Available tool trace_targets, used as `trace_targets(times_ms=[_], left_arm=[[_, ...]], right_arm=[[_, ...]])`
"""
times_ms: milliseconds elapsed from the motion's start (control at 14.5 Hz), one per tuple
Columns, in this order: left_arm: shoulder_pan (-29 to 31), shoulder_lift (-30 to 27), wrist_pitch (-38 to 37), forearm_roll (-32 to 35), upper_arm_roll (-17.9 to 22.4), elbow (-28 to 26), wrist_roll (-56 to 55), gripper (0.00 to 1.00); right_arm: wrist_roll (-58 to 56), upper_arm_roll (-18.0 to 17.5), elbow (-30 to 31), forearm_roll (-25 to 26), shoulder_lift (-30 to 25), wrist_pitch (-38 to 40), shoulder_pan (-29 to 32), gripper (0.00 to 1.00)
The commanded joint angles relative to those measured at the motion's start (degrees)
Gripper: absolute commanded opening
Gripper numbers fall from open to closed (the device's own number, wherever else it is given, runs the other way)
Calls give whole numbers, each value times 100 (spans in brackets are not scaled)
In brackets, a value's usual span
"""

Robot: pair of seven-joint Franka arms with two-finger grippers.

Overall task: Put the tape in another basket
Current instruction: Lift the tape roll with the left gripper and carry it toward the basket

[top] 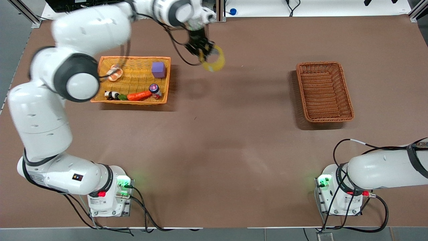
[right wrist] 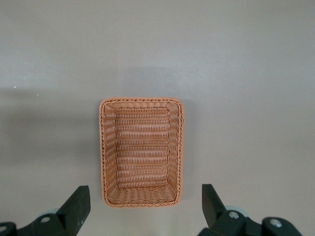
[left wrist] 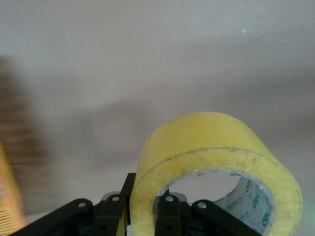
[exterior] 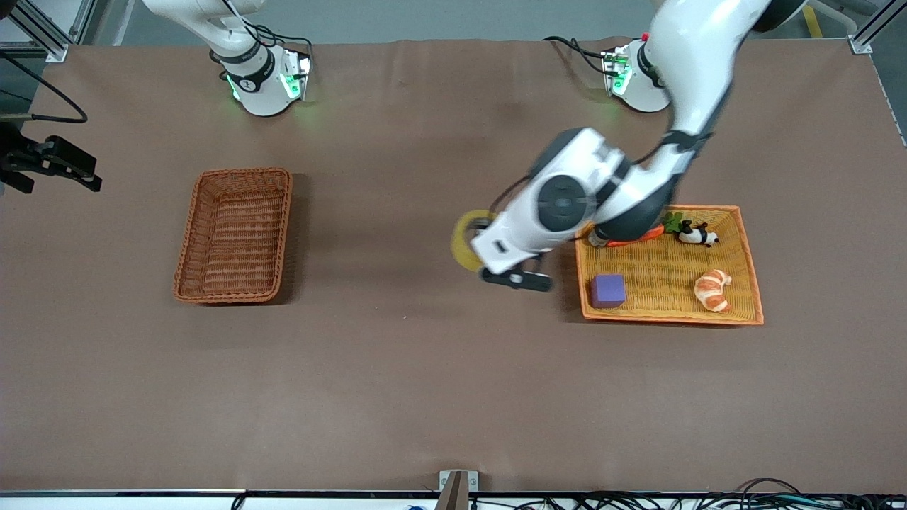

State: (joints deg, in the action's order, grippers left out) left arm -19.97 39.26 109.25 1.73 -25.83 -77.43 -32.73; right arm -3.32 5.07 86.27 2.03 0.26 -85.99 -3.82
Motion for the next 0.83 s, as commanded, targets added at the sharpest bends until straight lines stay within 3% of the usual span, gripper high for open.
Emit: trace_targets(times_ms=[0, 138, 206, 344, 481, 688, 757], left_arm=[[-785, 521, 393, 126, 488, 553, -286, 5], [-1831, 774, 641, 100, 1488, 772, -330, 6], [-2140, 1020, 720, 73, 1754, 964, -347, 6], [-2231, 1398, 983, -6, 1774, 1238, -470, 10], [-2240, 1558, 1212, -670, 1774, 1248, -690, 12], [-2248, 1576, 1248, -876, 1844, 1230, -699, 26], [-2196, 1550, 1239, -894, 1827, 1195, -691, 36]], right_arm=[[-28, -32, 100, -124, -79, -59, 84, 100], [-20, -32, 100, -124, -79, -50, 75, 100], [-28, -32, 100, -124, -79, -50, 84, 100], [-28, -32, 100, -124, -79, -59, 84, 100], [-28, -41, 91, -132, -61, -76, 58, 100], [-28, -41, 100, -124, -70, -67, 48, 100], [-28, -41, 91, -124, -70, -76, 40, 100]])
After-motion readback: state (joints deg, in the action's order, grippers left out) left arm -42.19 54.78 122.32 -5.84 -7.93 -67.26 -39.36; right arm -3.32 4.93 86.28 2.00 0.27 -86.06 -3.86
